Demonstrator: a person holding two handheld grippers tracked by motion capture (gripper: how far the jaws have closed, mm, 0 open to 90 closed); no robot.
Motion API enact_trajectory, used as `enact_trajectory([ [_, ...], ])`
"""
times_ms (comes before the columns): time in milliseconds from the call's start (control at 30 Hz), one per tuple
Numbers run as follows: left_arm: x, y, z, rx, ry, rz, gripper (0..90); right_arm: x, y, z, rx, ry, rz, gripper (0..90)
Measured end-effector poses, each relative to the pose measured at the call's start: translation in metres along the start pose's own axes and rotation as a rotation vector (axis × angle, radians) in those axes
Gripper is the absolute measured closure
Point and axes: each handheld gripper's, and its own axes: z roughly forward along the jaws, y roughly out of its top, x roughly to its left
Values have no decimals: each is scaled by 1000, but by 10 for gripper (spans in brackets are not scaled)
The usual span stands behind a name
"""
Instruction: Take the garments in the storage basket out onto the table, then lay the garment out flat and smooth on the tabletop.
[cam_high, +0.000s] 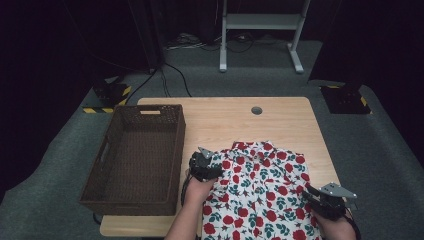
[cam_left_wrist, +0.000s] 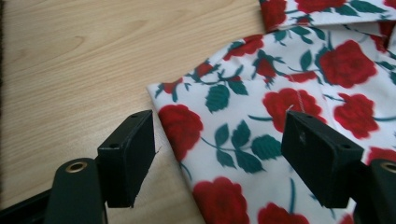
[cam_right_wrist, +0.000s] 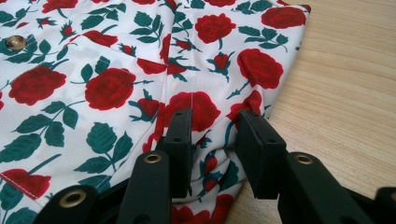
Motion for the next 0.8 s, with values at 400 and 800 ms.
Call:
enact_trajectory([
  [400,1,5,7,-16,25,-46,277,1,0,0,-2,-5,-7,664],
  [800,13,14,18,40,24,-56,409,2,0,0,-2,-9,-4,666],
])
